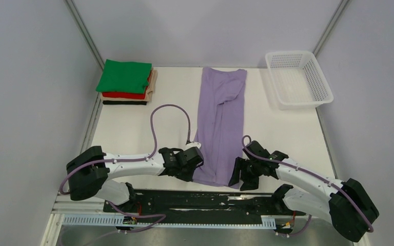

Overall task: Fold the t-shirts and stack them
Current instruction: Grab the bottom of the folded rectangular tshirt with both arms

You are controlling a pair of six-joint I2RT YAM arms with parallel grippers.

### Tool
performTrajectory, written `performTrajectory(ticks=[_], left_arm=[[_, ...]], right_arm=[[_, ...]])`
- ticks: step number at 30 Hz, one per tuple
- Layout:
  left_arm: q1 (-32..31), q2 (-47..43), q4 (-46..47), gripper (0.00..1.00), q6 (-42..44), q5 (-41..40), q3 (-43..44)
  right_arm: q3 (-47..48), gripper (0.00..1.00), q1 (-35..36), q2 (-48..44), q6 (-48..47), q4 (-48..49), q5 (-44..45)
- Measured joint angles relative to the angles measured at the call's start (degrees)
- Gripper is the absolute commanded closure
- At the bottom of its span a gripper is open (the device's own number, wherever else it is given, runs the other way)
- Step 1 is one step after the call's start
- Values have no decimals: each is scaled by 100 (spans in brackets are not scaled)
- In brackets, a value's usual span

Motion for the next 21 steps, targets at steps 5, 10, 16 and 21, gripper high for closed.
performTrajectory(ticks=[5,10,16,21], left_arm=[[0,-116,42,100,-109,4,-160],[0,-708,98,100,-275,0,-599],[0,-1421,238,100,-444,133,-1169],[0,-1788,503,100,-557,494,-1504]], right_arm=[[-118,75,66,153,186,313,-125],[-291,100,120,227,378,538,-214],[-490,100,378,-120,461,645,-330],[-612,100,737,-553,544,619,-378]])
